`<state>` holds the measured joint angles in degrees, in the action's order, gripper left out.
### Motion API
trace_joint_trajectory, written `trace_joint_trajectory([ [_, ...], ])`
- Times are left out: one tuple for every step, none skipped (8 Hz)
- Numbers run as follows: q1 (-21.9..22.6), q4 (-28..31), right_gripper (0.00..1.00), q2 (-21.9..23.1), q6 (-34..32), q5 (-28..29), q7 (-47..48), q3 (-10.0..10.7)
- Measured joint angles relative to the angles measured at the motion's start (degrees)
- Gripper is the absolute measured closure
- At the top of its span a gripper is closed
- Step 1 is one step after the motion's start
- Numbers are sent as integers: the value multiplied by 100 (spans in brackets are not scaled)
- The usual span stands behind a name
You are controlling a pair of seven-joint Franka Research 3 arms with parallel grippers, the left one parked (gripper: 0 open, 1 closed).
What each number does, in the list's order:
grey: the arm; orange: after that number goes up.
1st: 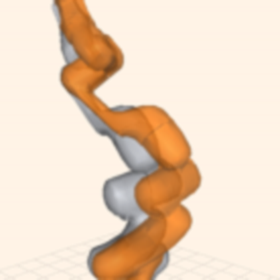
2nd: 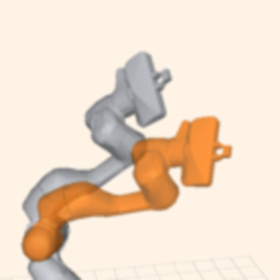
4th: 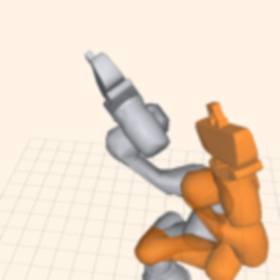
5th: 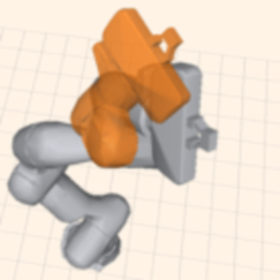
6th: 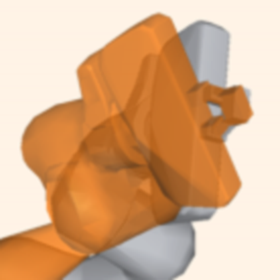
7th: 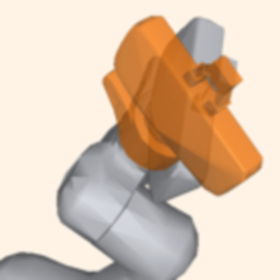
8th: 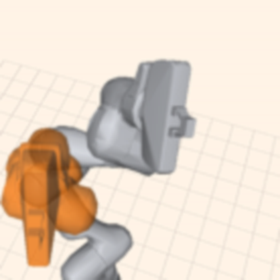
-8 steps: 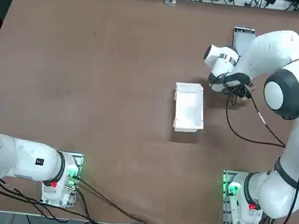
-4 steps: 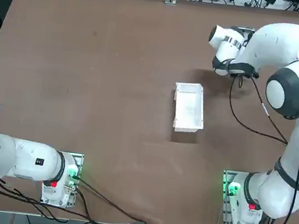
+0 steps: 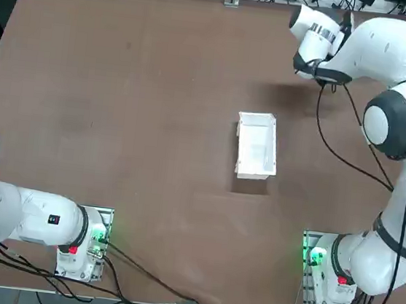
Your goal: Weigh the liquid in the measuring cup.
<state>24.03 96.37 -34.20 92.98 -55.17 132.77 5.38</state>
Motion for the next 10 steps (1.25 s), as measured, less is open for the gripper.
trace_joint_trajectory([
  [-24,-26,37,-69,145,-239,-56,0],
  [-28,-28,37,-204,304,-484,-57,-2],
  [-28,-31,37,-378,416,-759,-57,-6],
  [-29,-33,37,-552,509,-992,-57,-7],
  [-29,-41,37,-687,629,-1147,-88,-7],
  [-30,-54,37,-768,767,-1214,-154,-7],
  [-29,-100,37,-812,871,-1235,-244,-7],
  [-30,-184,37,-844,974,-1241,-342,-8],
  [-31,-273,37,-890,1059,-1265,-435,-8],
  [-38,-346,37,-971,1167,-1345,-482,-8],
])
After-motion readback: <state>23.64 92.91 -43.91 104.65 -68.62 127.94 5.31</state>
